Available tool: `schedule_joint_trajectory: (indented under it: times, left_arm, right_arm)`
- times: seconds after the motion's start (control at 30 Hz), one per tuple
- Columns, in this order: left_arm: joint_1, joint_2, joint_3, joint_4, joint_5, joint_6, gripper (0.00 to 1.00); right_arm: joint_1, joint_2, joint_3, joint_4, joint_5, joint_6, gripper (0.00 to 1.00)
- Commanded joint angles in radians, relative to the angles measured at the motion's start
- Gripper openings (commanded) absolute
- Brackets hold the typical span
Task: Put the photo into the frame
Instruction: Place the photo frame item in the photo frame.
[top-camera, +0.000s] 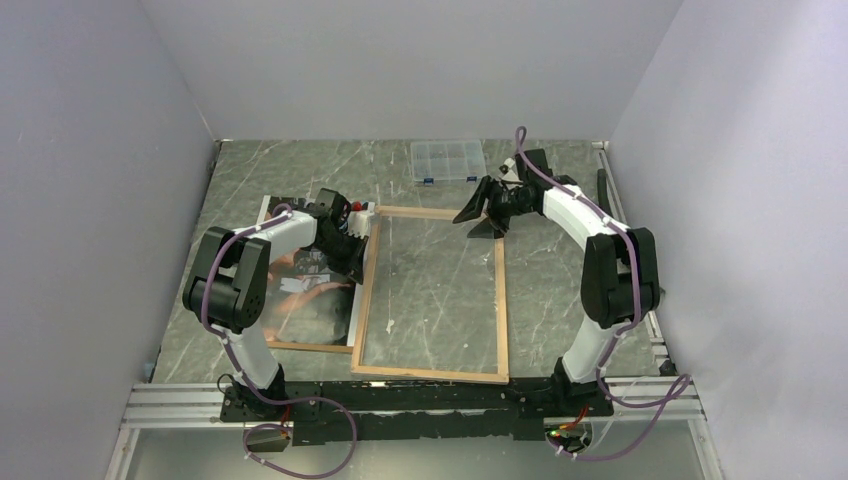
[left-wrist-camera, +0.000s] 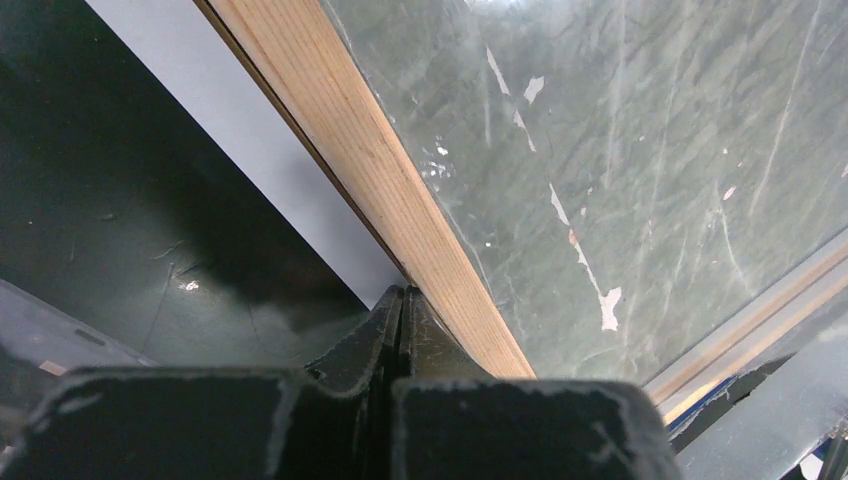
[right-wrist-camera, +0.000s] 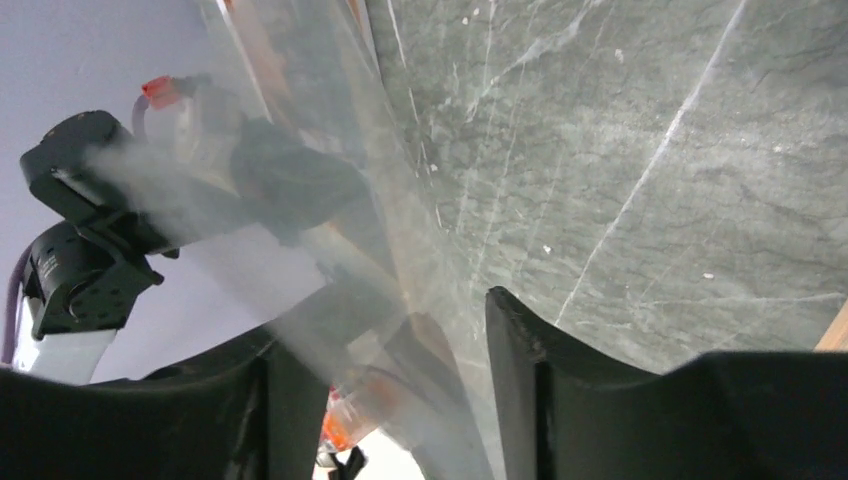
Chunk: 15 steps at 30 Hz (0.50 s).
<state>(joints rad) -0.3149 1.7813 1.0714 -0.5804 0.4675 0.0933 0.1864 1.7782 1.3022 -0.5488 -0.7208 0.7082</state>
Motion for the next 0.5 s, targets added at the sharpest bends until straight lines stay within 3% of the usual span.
schedule_joint_trajectory:
  times: [0.0, 0.2, 0.47]
  left_arm:
    - [-0.007, -0.013, -0.007, 0.018, 0.034, 0.012, 0.03]
    - [-0.007, -0.011, -0.001, 0.012, 0.032, 0.011, 0.03]
    - [-0.007, -0.017, -0.001, 0.006, 0.029, 0.009, 0.03]
  right_arm:
    - [0.007, -0.094, -0.022, -0.004, -0.05, 0.002, 0.61]
    - [0.005, -0.165, -0.117, -0.007, -0.063, -0.031, 0.67]
    - [0.005, -0.275, -0.182, -0.013, -0.022, -0.03, 0.64]
